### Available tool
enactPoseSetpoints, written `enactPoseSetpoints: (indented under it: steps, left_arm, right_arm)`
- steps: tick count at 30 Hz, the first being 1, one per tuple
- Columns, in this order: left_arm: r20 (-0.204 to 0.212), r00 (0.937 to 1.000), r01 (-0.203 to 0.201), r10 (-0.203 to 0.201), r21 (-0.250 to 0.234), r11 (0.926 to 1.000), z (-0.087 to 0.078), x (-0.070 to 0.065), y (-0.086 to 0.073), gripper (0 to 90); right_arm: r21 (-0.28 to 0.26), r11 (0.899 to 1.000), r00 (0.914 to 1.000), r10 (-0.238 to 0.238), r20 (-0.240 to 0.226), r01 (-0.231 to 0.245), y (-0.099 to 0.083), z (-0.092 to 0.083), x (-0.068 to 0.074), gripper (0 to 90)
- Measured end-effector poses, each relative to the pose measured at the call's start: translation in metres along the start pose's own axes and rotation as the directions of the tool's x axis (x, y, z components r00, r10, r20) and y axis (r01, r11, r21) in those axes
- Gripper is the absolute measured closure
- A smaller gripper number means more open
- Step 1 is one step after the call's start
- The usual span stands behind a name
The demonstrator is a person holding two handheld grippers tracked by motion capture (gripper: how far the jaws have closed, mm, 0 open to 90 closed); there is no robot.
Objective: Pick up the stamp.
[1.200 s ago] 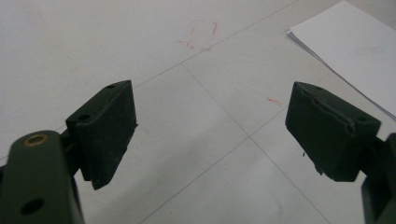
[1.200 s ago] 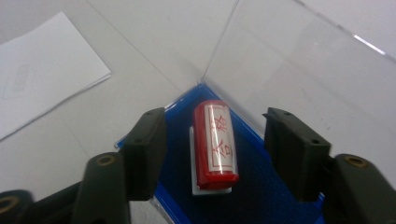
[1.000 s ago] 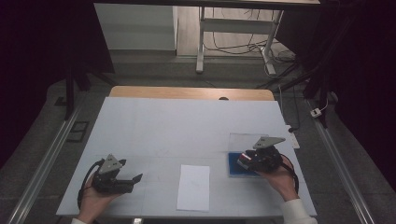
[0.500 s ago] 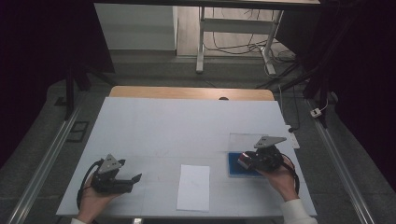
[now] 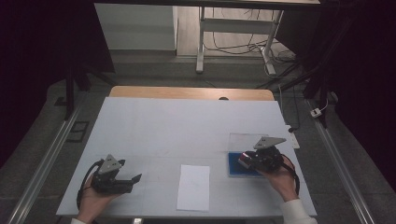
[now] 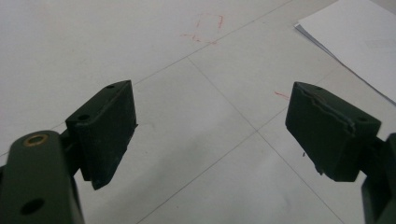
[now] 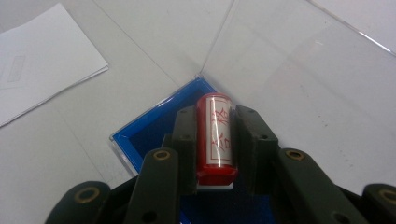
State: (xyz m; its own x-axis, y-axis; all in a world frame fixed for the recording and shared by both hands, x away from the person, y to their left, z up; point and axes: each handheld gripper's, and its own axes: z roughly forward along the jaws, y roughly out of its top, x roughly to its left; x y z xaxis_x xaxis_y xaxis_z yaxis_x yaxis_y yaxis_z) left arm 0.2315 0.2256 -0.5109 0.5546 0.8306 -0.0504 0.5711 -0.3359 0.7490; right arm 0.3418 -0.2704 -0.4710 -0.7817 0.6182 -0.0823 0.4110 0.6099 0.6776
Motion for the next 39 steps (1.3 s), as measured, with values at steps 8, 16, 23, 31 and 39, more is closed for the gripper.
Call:
enactPoseSetpoints:
  steps: [8, 16, 23, 31, 39]
  left_arm:
    - [0.000, 1.0000, -0.002, 0.002, 0.002, 1.0000, 0.000, 0.000, 0.000, 16.7]
    - [-0.001, 1.0000, -0.004, 0.004, 0.005, 1.0000, 0.001, 0.000, 0.000, 16.9]
    - [0.000, 0.9999, -0.012, 0.012, -0.003, 0.9999, 0.000, 0.000, 0.000, 17.5]
    - [-0.004, 0.9999, -0.013, 0.013, -0.001, 0.9999, 0.000, 0.000, 0.000, 17.5]
    - [-0.001, 0.9999, -0.014, 0.014, 0.002, 0.9999, 0.001, 0.000, 0.000, 17.5]
  right_arm:
    - [-0.003, 1.000, 0.9999, 0.006, -0.013, -0.006, 0.001, 0.000, 0.000, 70.1]
    - [-0.042, 0.999, 0.9998, 0.006, -0.017, -0.007, 0.005, -0.008, 0.001, 70.1]
    - [-0.088, 0.996, 0.9998, -0.002, -0.017, 0.000, 0.011, -0.024, 0.001, 70.1]
    - [-0.131, 0.991, 0.9999, 0.004, -0.013, -0.005, 0.016, -0.039, 0.001, 70.1]
    - [-0.148, 0.989, 1.0000, -0.003, -0.002, 0.003, 0.018, -0.046, 0.002, 70.1]
